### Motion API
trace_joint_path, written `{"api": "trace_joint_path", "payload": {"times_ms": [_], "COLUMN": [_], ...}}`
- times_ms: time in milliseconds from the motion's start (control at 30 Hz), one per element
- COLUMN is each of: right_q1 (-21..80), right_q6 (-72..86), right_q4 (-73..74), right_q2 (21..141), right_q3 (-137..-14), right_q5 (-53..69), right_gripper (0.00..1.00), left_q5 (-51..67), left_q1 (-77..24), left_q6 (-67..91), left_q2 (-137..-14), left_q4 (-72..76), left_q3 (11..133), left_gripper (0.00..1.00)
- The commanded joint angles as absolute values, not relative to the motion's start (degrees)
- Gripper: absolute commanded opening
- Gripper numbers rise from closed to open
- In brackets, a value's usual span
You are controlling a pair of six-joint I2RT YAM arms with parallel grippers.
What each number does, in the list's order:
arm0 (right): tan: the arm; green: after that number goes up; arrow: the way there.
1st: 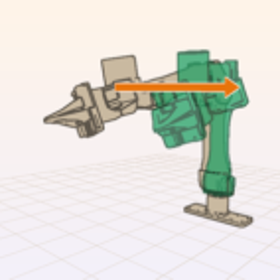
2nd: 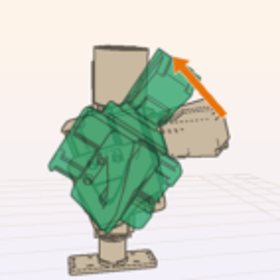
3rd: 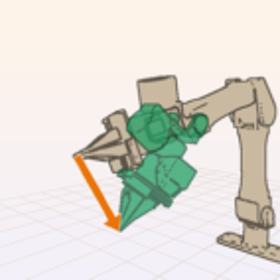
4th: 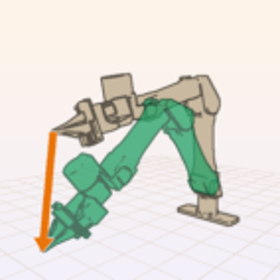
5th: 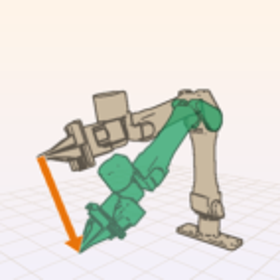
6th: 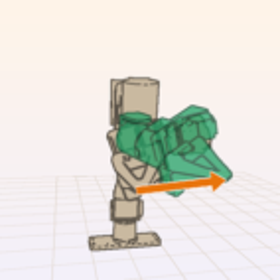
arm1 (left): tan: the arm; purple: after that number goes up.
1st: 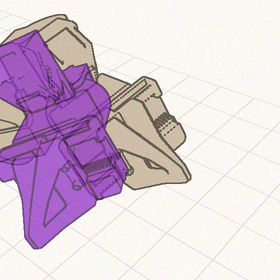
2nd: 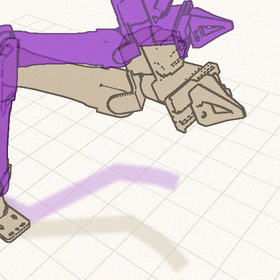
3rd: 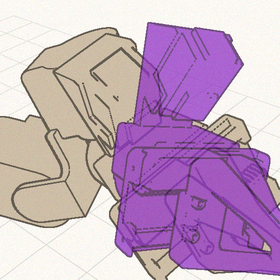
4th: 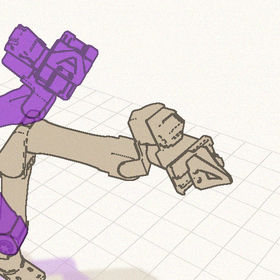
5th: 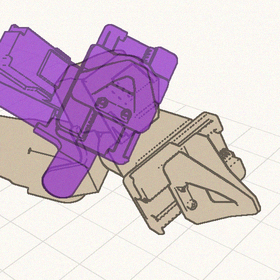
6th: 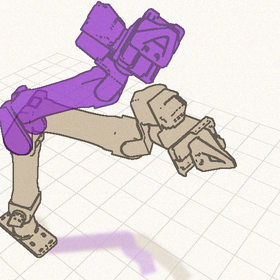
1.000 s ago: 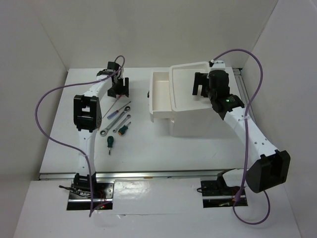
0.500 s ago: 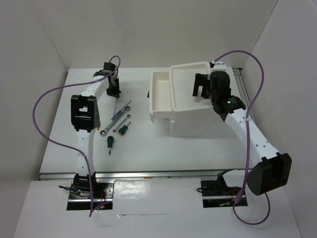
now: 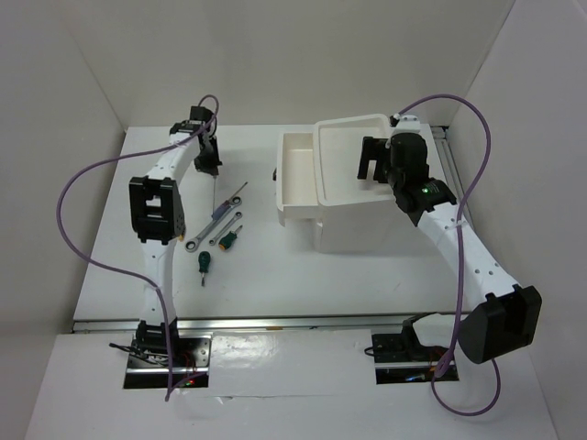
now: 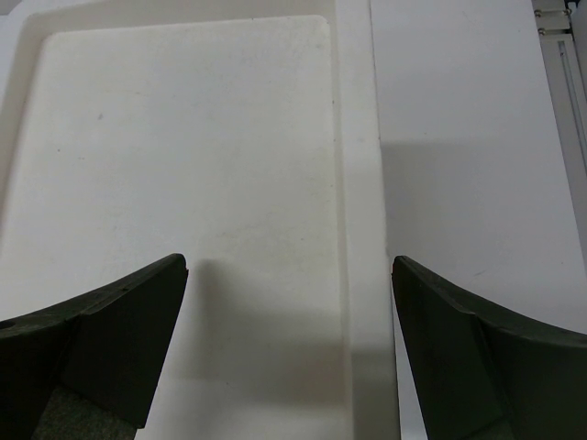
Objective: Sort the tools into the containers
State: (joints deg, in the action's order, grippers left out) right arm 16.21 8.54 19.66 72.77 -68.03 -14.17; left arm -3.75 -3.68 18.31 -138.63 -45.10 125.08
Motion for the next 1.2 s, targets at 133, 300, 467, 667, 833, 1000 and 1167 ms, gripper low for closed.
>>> {"api": "trace_joint_path", "payload": {"times_ms": [133,300,467,667,833,1000,1167], "right_q1": [15.9,15.9,15.4,15.4,15.4,15.4,15.4], "right_q6": [11.2,11.2,11.2,11.2,11.2,11.2,11.2], "right_q4": [27.3,27.3,27.3,27.3,27.3,27.3,27.9], "right_q2": [72.9,73.6,73.6,73.6,74.1,74.1,73.6], "right_q3": [-65.8,-65.8,-65.8,-65.3,-65.3,-65.3,-64.8], "right_q5": [-13.6,-14.2,-14.2,-14.7,-15.2,-15.8,-16.3], "right_gripper": [1.00,1.00,1.00,1.00,1.00,1.00,1.00], "left_q5": [-13.1,-9.7,5.0,18.3,21.7,23.0,22.2], "left_q1": [-4.4,-6.1,-9.8,-15.5,-19.7,-22.4,-23.6], "left_q6": [22.6,23.6,28.1,37.8,45.0,48.8,49.3], "left_q2": [-116.3,-108.6,-99.2,-94.6,-97.2,-103.3,-106.7], "left_q4": [-45.3,-45.3,-41.2,-23.6,-9.9,-5.5,-4.1], "left_q3": [129.6,129.0,123.3,112.6,109.9,115.6,115.0], "left_gripper": [0.00,0.00,0.00,0.00,0.00,0.00,0.00]}}
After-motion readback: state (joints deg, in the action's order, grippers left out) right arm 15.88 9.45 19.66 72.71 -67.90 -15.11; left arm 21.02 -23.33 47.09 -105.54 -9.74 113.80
